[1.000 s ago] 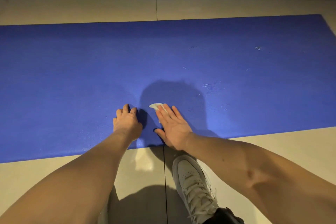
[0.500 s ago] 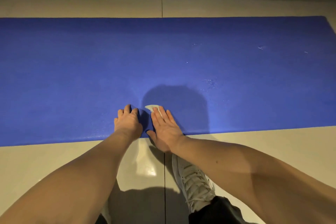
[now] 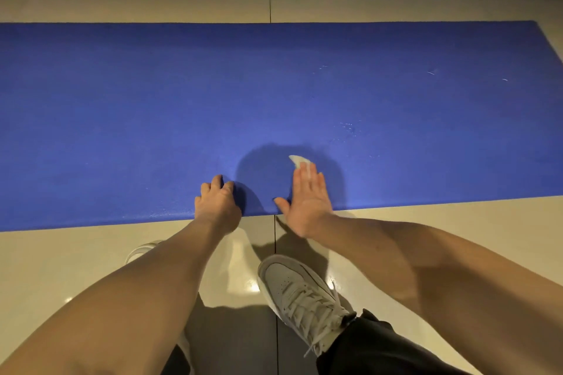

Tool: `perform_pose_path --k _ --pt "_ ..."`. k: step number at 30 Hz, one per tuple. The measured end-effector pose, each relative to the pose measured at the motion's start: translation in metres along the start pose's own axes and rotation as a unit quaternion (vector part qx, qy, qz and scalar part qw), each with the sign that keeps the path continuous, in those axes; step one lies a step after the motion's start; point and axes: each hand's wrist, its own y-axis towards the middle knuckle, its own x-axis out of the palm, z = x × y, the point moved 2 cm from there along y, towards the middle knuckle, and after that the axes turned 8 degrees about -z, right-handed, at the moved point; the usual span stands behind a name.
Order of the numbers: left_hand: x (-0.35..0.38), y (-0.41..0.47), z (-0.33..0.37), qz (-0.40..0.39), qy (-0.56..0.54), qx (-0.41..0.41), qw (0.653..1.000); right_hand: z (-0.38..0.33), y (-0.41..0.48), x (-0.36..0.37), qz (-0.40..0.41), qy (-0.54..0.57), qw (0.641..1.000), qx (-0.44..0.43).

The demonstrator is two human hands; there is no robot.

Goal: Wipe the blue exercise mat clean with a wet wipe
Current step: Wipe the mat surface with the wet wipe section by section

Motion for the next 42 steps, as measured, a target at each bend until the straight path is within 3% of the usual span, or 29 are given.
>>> perform_pose_path --k 4,8,13,18,22,26,31,35,39,42 --pt "0.0 0.003 -0.004 0.009 -0.008 0.005 1.0 -0.053 -0.01 0.013 -0.018 -0.057 0.991 -0.119" --pt "0.002 0.004 -0.006 0.013 -0.008 0.007 1.0 -0.023 -0.012 0.014 0.014 -0.131 0.973 -0.191" --pt "0.005 0.004 -0.004 0.016 -0.015 0.001 1.0 0.044 -0.024 0.016 0.031 -0.113 0.987 -0.107" --pt "0.007 0.003 -0.003 0.011 -0.013 -0.002 1.0 0.024 -0.027 0.02 0.032 -0.039 0.999 0.002" --pt "0.007 0.004 -0.001 0.019 -0.012 0.002 1.0 -0.01 -0.022 0.017 0.012 -0.055 0.994 -0.09" --pt "0.005 0.004 0.002 0.029 -0.021 -0.007 0.999 0.012 -0.021 0.017 0.027 -0.116 0.98 -0.161" --pt "0.004 0.005 0.008 0.046 -0.033 -0.003 0.998 0.069 -0.029 0.018 0.052 -0.069 0.993 -0.081" --pt "0.003 0.006 0.014 0.043 -0.031 0.003 0.999 0.045 -0.028 0.02 0.046 -0.018 0.999 0.009" --pt "0.002 0.007 0.02 0.04 -0.028 0.01 0.999 0.002 -0.023 0.019 0.023 -0.038 0.995 -0.084" --pt "0.003 0.01 0.022 0.035 -0.032 0.01 0.999 0.017 -0.02 0.018 0.033 -0.076 0.987 -0.139"
